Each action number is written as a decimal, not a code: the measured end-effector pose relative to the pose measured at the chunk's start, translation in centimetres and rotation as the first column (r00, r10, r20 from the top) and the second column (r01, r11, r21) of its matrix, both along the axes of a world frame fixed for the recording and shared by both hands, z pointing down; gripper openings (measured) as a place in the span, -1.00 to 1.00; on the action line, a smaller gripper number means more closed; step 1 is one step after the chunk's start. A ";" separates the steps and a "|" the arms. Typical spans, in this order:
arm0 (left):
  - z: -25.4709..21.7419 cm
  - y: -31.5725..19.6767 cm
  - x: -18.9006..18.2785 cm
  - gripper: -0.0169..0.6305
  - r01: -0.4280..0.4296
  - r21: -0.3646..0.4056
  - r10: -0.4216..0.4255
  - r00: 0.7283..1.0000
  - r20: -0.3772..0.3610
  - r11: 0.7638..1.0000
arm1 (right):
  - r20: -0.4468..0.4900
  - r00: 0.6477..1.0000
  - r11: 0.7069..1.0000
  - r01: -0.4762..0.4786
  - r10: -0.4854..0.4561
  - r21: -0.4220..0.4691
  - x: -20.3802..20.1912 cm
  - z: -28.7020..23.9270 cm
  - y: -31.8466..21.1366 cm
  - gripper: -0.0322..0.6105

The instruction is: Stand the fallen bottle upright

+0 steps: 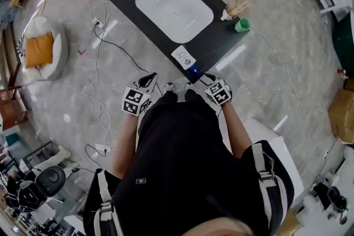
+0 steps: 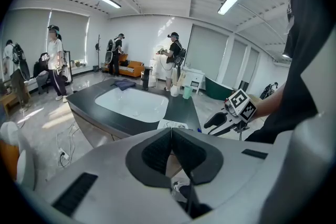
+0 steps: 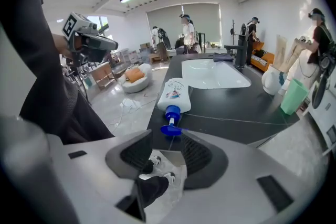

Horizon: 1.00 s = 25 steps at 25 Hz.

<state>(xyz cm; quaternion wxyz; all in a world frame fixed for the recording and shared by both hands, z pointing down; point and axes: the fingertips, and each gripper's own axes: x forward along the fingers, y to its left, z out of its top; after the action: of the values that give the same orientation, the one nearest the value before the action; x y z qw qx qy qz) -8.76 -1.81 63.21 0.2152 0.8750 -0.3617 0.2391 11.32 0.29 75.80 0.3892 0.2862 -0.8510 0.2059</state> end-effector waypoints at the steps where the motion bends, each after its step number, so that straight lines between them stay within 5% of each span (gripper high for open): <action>1: 0.1 0.3 -0.1 -0.90 0.015 -0.004 -0.015 1.000 0.006 1.000 | 0.004 1.000 1.000 0.006 -0.006 -0.006 0.1 0.3 -0.1 -0.19; 10: -0.1 1.5 0.3 -0.90 0.111 0.010 -0.111 0.993 0.036 0.994 | 0.025 0.995 0.995 0.097 -0.097 -0.012 -0.3 2.1 -0.7 0.11; 25: 0.8 3.9 0.5 -0.90 0.171 -0.017 -0.168 0.981 0.096 0.985 | 0.029 0.995 0.995 0.100 -0.100 -0.004 -2.5 4.1 -2.2 0.13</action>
<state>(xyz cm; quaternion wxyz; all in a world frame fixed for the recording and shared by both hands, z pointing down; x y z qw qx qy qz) -8.22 2.08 63.97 0.2282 0.8260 -0.4417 0.2655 8.79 -1.92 79.92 0.3875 0.2392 -0.8693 0.1925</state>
